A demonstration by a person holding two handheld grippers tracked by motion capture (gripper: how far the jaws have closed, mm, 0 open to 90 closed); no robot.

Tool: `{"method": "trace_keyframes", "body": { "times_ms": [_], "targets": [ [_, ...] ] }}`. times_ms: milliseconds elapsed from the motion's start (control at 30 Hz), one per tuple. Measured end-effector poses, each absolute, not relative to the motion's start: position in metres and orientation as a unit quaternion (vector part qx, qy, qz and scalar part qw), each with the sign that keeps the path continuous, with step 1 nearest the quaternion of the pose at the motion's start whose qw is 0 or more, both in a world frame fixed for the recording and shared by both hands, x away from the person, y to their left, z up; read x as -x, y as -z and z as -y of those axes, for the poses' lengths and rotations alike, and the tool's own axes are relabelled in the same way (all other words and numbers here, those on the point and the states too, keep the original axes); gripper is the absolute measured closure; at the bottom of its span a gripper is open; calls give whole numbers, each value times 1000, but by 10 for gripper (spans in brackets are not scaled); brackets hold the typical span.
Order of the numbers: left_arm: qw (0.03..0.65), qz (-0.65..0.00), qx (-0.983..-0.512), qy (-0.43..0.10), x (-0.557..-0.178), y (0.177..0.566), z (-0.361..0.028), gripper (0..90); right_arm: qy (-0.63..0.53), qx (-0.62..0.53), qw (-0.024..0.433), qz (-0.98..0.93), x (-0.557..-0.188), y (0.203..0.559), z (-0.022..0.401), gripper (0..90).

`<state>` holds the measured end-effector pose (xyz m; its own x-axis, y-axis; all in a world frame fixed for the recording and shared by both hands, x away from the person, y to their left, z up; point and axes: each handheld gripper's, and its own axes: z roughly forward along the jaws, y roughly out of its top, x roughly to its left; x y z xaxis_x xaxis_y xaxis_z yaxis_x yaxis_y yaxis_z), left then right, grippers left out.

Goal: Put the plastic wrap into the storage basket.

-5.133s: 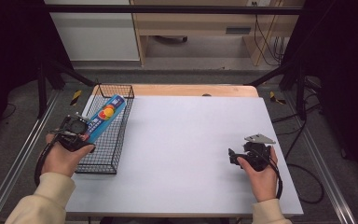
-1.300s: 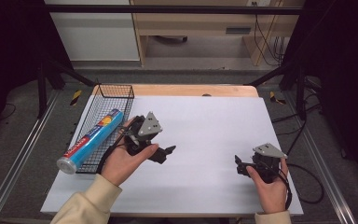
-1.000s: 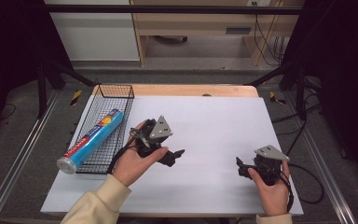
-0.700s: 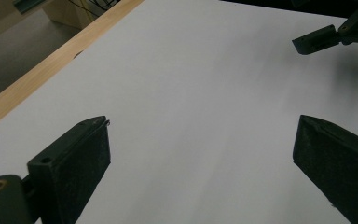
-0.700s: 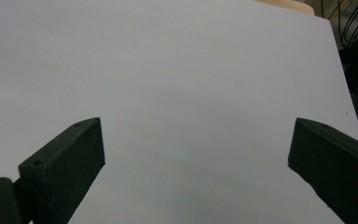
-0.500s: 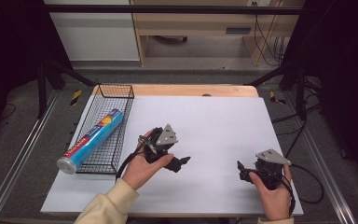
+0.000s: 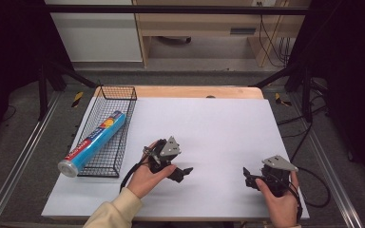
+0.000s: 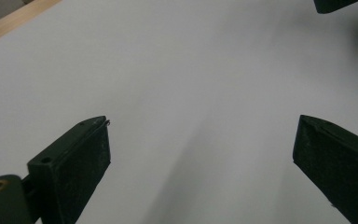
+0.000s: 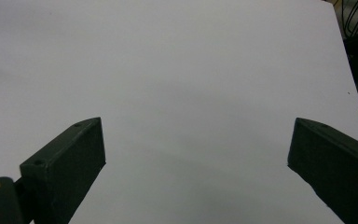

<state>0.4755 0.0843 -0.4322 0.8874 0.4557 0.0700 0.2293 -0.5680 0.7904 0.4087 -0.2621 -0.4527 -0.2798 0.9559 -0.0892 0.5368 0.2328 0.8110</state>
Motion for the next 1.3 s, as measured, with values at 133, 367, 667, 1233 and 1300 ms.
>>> {"method": "trace_keyframes", "body": {
  "times_ms": [133,367,667,1233,1300],
  "targets": [
    [411,-194,-881,-134,-475,439,-87,41,-341,-516,302,-725,-408,455,263,43],
    [397,-200,-884,-145,-472,453,-98,43,-340,-516,299,-727,-407,456,262,43],
    [391,-213,-883,-149,-469,463,-111,41,-345,-519,290,-726,-408,458,262,43],
    [390,-218,-883,-145,-458,467,-129,43,-351,-513,283,-731,-409,462,261,40],
    [393,-215,-882,-144,-457,467,-131,43,-353,-516,282,-727,-411,463,261,42]
  ]
}}
